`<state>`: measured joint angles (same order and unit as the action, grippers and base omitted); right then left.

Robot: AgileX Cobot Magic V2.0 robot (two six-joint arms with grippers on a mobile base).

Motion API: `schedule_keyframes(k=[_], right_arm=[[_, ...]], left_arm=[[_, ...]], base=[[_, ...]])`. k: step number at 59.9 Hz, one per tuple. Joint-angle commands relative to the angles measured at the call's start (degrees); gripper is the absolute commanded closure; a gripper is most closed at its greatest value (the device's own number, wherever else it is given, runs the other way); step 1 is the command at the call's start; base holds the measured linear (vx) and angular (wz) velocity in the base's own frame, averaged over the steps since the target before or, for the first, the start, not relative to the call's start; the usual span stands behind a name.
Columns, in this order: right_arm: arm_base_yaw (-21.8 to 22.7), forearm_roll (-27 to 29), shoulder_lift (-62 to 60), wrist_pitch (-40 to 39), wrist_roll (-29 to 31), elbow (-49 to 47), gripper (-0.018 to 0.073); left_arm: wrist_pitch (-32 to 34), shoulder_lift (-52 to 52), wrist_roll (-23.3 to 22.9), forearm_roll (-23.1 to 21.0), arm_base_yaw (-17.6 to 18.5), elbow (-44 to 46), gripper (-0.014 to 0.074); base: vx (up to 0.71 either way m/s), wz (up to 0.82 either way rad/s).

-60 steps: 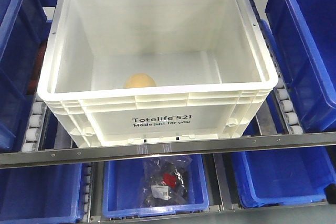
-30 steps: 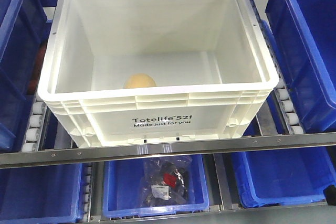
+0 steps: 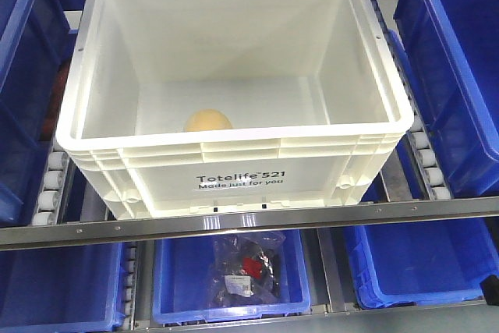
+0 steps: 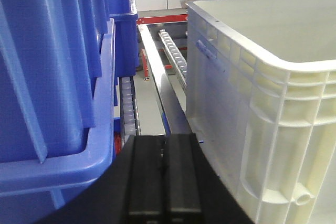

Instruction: Place moving items into box and shelve

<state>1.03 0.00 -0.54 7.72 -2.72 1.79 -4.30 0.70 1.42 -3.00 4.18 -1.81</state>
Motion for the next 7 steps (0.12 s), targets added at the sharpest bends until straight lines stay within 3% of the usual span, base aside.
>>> schedule_keyframes(k=[1,7], right_arm=[[0.0,0.0,-1.4,-5.1,0.6,0.4,0.0344],[0.0,0.0,-1.4,-5.1,0.6,0.4,0.0344]], left_arm=[[4.3,0.4,-0.5,-0.5,-0.2,-1.0,0.0603],[4.3,0.4,-0.5,-0.5,-0.2,-1.0,0.0603]], base=[[0.0,0.0],[0.0,0.0]])
